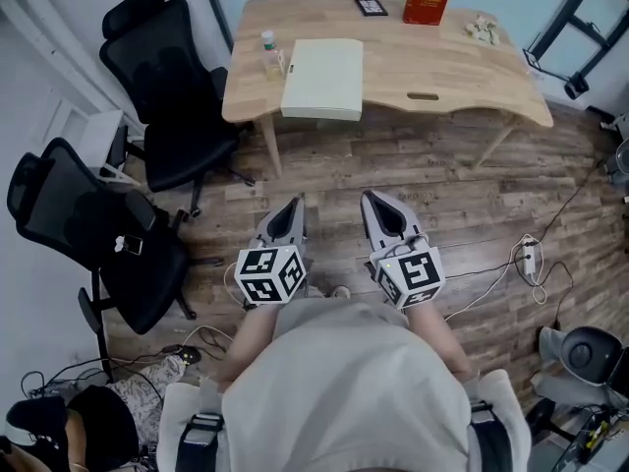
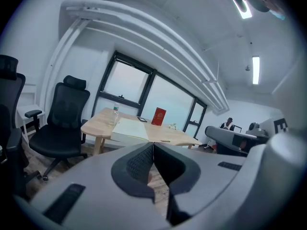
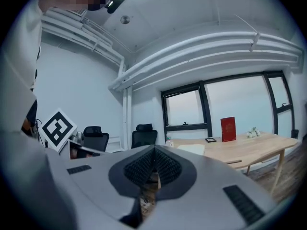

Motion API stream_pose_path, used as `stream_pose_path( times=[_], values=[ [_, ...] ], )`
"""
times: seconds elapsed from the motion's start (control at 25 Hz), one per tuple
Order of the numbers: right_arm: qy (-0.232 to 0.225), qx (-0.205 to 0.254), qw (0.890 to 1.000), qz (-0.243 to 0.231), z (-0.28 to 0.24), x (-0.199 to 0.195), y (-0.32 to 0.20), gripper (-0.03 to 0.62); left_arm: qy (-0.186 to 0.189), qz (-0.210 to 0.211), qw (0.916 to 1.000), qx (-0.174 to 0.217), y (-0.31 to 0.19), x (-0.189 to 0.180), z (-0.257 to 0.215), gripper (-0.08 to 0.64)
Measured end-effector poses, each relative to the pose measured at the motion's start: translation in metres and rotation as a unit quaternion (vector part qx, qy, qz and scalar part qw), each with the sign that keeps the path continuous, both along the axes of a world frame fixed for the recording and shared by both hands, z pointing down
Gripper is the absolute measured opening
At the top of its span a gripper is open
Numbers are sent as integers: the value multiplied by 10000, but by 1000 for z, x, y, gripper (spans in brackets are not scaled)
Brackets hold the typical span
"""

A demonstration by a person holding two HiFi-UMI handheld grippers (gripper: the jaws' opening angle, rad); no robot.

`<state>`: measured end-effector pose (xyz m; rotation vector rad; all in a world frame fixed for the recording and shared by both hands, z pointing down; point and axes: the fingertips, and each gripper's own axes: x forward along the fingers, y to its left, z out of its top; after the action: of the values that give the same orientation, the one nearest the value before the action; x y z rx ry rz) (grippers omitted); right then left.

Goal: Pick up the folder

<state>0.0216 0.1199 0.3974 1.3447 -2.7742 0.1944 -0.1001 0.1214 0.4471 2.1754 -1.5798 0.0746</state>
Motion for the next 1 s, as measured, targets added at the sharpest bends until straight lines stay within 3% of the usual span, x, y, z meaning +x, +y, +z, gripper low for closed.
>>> stream_pose_path(
  times=[1.0],
  values=[
    [-239,-202,9992,239,10,29,0,18,235,-51,9994,-260,1,19,15,21]
  ],
)
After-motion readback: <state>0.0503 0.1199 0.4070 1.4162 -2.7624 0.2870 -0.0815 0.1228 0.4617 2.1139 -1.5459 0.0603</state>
